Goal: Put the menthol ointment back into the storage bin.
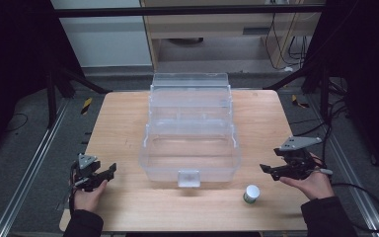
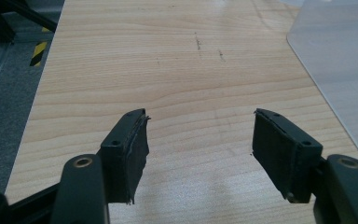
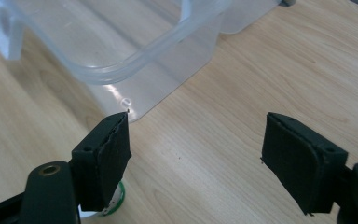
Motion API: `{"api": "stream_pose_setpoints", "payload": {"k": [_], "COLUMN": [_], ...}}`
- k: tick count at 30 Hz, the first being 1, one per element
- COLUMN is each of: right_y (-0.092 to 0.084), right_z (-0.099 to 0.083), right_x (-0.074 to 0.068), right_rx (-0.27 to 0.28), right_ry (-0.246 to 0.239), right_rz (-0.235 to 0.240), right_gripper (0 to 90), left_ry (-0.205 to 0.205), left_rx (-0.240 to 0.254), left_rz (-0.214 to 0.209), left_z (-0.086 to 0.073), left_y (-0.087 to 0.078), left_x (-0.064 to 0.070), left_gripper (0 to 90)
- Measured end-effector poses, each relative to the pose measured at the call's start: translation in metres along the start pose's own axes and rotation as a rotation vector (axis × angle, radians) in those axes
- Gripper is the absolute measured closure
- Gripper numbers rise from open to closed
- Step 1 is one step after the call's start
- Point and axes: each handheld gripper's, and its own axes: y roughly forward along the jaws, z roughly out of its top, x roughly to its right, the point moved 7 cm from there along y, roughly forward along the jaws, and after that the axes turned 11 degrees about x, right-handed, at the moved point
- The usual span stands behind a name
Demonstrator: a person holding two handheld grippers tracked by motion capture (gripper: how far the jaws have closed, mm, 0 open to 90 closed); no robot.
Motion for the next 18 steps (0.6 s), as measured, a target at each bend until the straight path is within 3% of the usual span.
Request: {"api": "stream_pose_setpoints", "payload": {"k": [8,18], "right_y": [0.002,0.005], "right_z": [0.010,0.006], "right_x": [-0.021,-0.036], "right_rx": [-0.071,-0.185], "right_ry": [-0.097,-0.165], "right_rz": [0.113,0.208], "right_gripper": [21.8,20.6], "left_ry": [0.016,0.027], "left_rx": [-0.001,0.000], "left_rz": [-0.008,-0.006], "left_z": [0.000,0.000], "left_y": [0.000,0.000], "left_x": [0.002,0.003], "left_gripper": [35.9,35.9]}}
